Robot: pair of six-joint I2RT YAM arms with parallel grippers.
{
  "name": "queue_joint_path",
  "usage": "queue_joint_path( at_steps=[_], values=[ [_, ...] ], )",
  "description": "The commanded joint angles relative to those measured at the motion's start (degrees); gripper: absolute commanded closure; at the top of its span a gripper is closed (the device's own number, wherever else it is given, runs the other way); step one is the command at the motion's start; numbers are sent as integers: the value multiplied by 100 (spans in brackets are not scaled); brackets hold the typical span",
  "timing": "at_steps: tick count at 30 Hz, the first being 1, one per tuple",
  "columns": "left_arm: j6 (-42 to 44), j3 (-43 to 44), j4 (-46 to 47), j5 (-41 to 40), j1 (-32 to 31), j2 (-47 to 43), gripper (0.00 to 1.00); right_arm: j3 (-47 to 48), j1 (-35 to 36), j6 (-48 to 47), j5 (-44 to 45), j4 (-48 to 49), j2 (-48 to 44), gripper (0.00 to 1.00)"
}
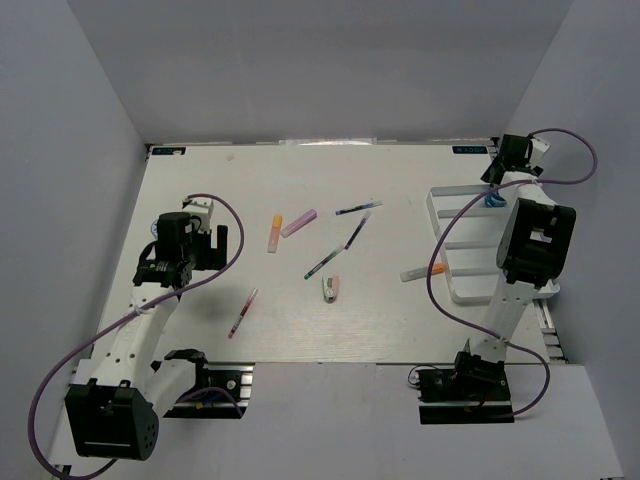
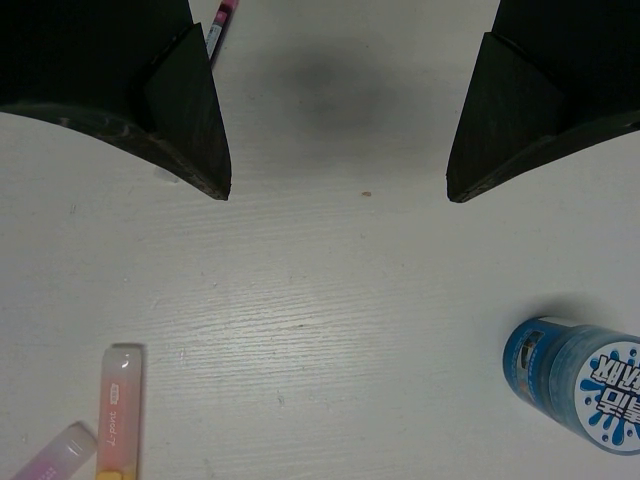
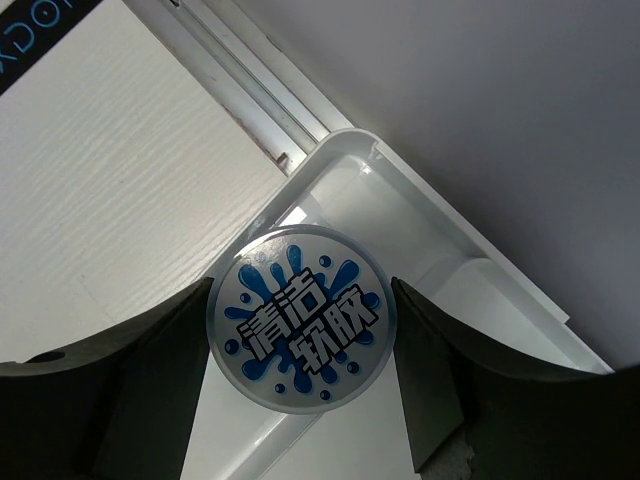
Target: Sort the stationery into containers
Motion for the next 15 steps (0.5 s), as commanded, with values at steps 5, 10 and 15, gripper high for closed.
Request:
queue_joint_path(
  at_steps=[5, 10, 15],
  values=[
    [6, 146, 5, 32, 17, 2, 2, 220, 10, -213, 37, 570, 44, 76],
    [-82, 164, -4, -74, 17, 54, 2, 168, 19, -362, -78, 605, -17, 28],
    [-108, 173, -30, -48, 17, -7, 2, 124, 28, -485, -113, 597, -158, 11]
  ],
)
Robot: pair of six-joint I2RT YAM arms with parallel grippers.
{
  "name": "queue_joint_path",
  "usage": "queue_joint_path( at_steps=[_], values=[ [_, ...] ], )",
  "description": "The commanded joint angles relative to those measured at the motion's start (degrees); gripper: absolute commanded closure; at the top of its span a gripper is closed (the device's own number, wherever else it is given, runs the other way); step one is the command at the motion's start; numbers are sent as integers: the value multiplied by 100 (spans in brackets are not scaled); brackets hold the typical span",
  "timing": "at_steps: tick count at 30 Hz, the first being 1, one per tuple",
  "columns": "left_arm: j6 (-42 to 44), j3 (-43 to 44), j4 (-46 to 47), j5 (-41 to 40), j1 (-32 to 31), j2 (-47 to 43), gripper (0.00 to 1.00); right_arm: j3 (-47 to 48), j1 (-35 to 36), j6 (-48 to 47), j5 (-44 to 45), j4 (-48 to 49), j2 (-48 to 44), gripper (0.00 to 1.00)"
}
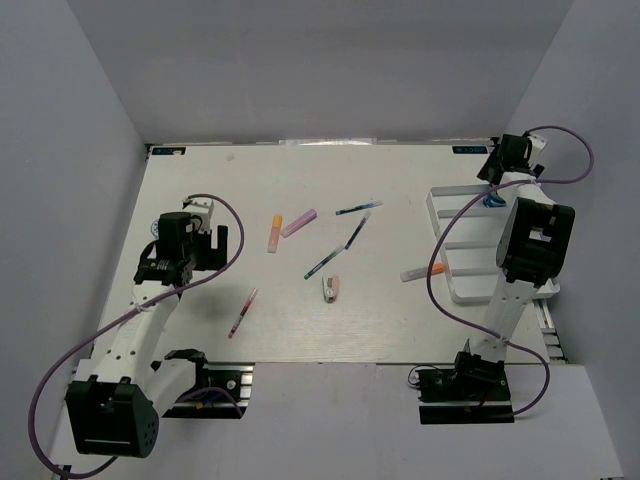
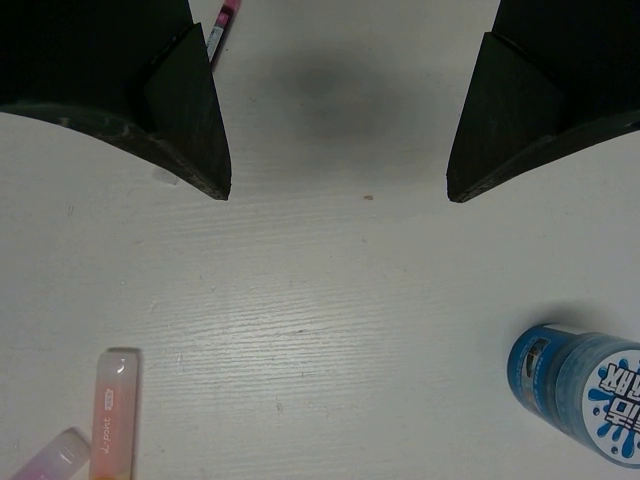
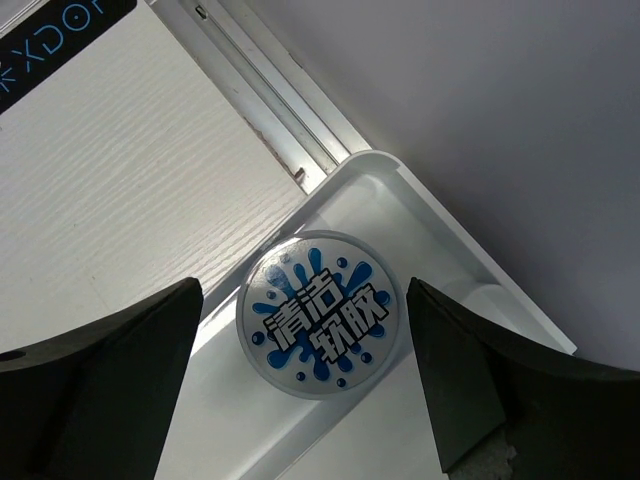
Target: Sort the stationery into containers
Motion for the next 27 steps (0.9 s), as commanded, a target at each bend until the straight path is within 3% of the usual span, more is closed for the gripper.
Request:
queue_joint_path(
  at_steps=[1, 6, 10, 14, 21, 27],
  values=[
    [-50, 188, -26, -28, 17, -110, 2, 108, 17, -159, 29, 323, -333, 11],
    [-76, 583, -254, 7, 17, -180, 2, 108, 34, -405, -268, 113, -535, 11],
    [-15, 1171, -604, 95, 17, -338, 2, -154, 113, -896, -1644, -143, -1209, 11],
    [-136, 1812, -1105, -194, 69, 29, 2, -700, 367, -1565, -3080, -194, -1984, 18],
    [-340, 2517, -1757, -1380, 473, 996, 2, -1182, 983, -2655, -3459, -837, -2854, 20],
    [-208, 2430, -1601, -1584, 1061, 1638, 2, -1658, 1429, -3104, -3977, -1337, -3461, 20]
  ],
)
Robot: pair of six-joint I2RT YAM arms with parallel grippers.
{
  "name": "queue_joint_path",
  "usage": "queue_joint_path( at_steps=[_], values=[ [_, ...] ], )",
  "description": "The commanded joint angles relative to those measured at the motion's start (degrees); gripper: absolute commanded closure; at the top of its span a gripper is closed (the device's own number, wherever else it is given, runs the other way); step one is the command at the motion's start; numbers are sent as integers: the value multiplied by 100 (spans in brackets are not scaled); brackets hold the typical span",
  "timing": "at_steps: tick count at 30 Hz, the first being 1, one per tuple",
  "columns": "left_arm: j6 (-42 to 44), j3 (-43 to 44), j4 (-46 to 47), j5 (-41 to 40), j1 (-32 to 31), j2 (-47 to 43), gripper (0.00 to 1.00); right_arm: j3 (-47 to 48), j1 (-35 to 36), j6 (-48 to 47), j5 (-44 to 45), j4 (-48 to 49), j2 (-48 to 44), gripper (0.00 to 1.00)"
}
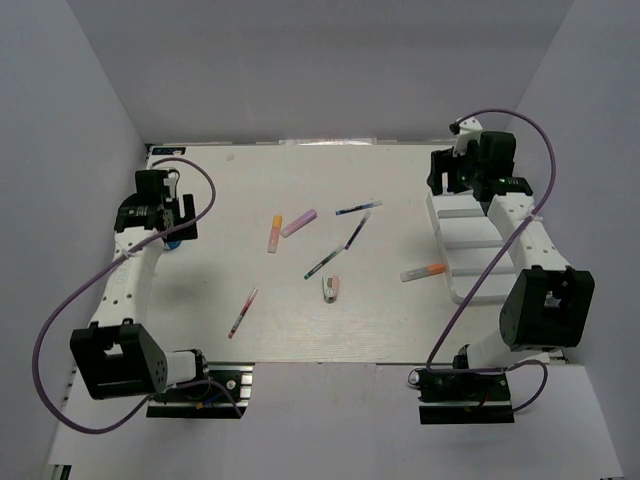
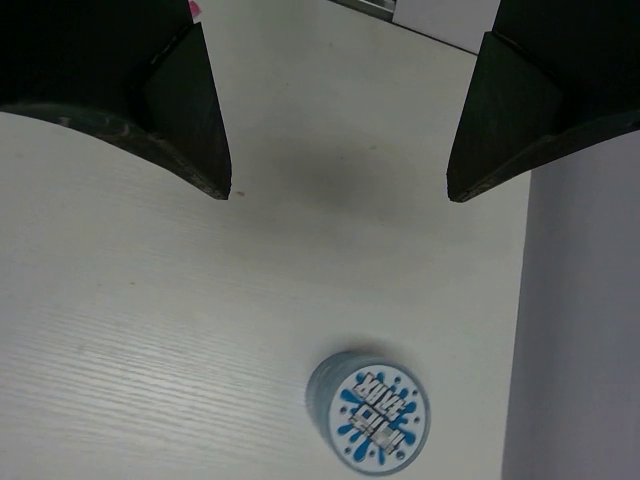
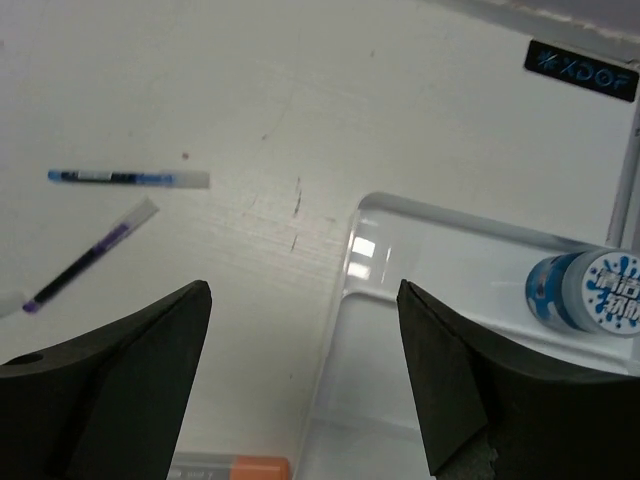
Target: Sort the stationery into containers
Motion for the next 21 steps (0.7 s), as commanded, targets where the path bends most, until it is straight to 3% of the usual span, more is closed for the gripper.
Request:
queue_joint_path(
  at_steps=[1, 8, 11, 21],
  values=[
    [118, 25, 147, -272, 350, 91, 2, -324, 192, -524, -466, -501, -378, 20],
    [487, 148, 859, 228, 1132, 917, 2, -862, 403, -657, -642, -668, -870, 19],
    [689, 183, 965, 974, 1422, 1278, 2, -985, 447, -657, -712, -685, -1029, 19],
    [1138, -36, 1966, 1589, 1616, 2043, 2, -1055, 605, -675, -862, -835, -1082, 19]
  ],
)
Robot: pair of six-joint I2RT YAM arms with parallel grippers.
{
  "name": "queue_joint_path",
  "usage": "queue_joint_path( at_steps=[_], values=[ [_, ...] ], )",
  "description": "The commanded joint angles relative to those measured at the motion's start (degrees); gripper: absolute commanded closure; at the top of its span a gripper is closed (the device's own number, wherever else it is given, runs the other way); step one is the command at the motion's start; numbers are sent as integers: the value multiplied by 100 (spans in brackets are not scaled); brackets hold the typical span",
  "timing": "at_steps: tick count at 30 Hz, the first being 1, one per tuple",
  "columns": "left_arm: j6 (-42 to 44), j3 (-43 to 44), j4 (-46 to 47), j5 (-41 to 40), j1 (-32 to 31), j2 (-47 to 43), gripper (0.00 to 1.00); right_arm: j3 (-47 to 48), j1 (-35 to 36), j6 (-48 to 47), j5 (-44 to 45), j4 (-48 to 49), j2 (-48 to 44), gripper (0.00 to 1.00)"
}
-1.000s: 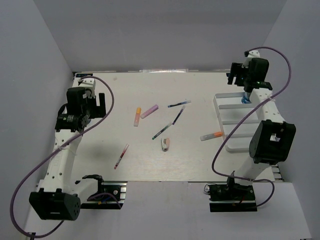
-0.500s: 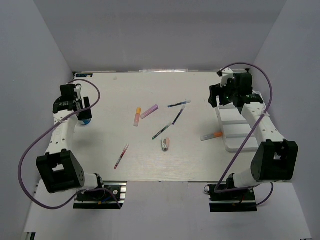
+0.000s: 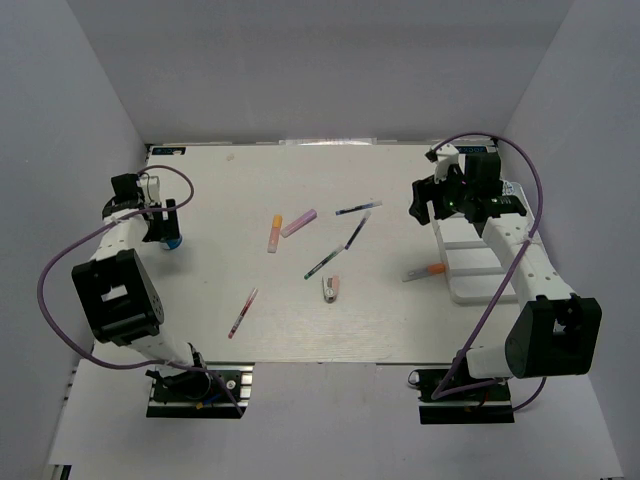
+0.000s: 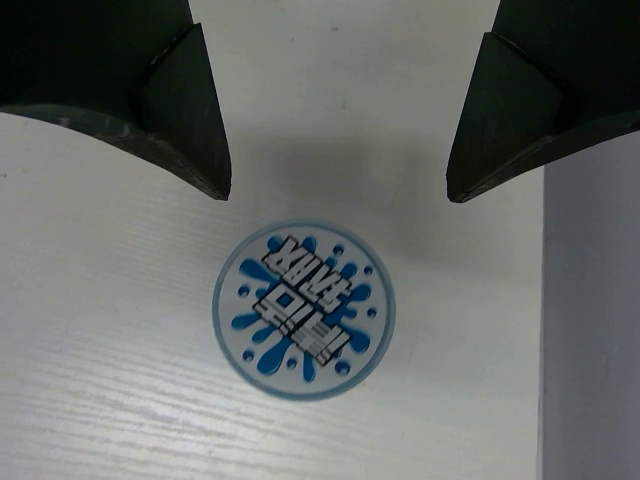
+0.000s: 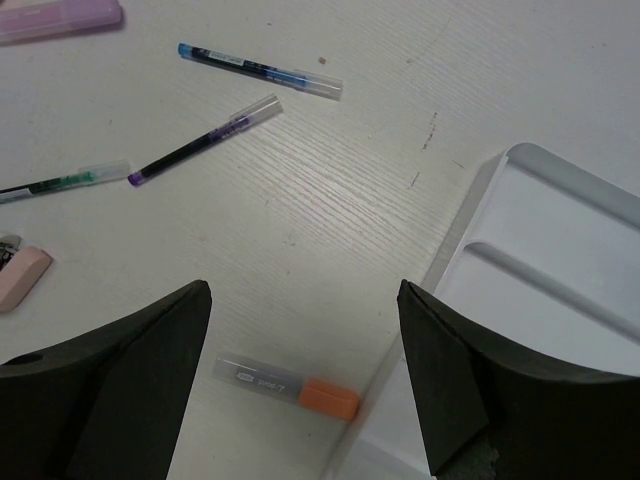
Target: Sort the stationery into containers
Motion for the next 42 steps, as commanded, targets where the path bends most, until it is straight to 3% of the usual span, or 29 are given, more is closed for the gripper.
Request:
queue_joint_path(
  at_steps=[1, 7, 11, 18, 21, 25, 30, 34, 36, 37, 42],
  values=[
    [183, -39, 618, 480, 51, 25, 3, -81, 50, -67, -158, -5, -87, 19],
    [42, 286, 760, 727, 165, 597, 5, -81, 103, -6, -149, -4, -25, 19],
    [86, 427, 646, 1166, 165, 755, 19, -80, 112, -14, -62, 4, -8, 19],
    [139, 58, 1041, 1518, 218, 448, 28, -98, 173, 3, -79, 22, 27, 19],
    [139, 93, 1058, 1589, 218, 535, 24, -37, 173, 38, -79, -4, 80, 19],
    [130, 180, 1155, 1422, 218, 746, 12, 78, 191, 38, -53, -83, 80, 19],
    [183, 207, 1252, 1448, 218, 870, 11, 60, 182, 30, -44, -110, 80, 19],
    [200, 251, 1234, 1641, 218, 887, 19, 51, 191, 38, -27, -110, 89, 19],
    [270, 242, 1226, 1746, 218, 773, 30, 69, 209, 38, -18, -101, 71, 20],
    [358, 190, 1199, 1877, 218, 721, 41, 69, 209, 30, -18, -101, 71, 20],
    [859, -205, 1251, 2571, -19, -357, 56, 7, 174, 152, 26, -92, -43, 19]
  ],
)
